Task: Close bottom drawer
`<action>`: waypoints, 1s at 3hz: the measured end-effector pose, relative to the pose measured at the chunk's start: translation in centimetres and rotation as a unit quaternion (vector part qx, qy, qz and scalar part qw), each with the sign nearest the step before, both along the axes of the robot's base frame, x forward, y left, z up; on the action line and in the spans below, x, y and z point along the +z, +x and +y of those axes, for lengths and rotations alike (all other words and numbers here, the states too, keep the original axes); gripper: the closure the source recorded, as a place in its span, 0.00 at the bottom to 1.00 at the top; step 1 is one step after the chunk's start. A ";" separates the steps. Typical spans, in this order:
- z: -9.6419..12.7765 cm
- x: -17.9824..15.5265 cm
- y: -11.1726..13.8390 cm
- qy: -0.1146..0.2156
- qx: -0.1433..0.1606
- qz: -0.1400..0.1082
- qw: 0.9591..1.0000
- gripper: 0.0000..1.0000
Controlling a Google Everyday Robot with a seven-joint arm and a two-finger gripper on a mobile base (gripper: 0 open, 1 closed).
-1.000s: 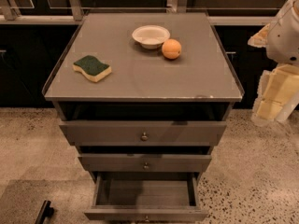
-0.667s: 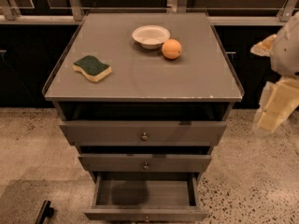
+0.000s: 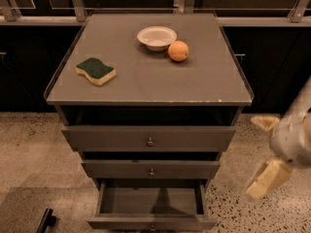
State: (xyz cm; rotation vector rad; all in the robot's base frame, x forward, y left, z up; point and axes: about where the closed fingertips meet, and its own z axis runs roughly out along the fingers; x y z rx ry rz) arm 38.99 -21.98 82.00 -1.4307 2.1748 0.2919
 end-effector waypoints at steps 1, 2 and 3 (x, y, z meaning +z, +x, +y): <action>0.7 -10.3 -0.9 0.057 -0.027 0.047 0.997 0.00; 0.7 -11.9 -0.7 0.061 -0.033 0.052 0.996 0.19; 0.7 -11.8 -0.8 0.061 -0.033 0.052 0.996 0.42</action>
Offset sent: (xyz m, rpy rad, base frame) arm -0.0074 0.0063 -0.0863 0.0965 0.0771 -0.0450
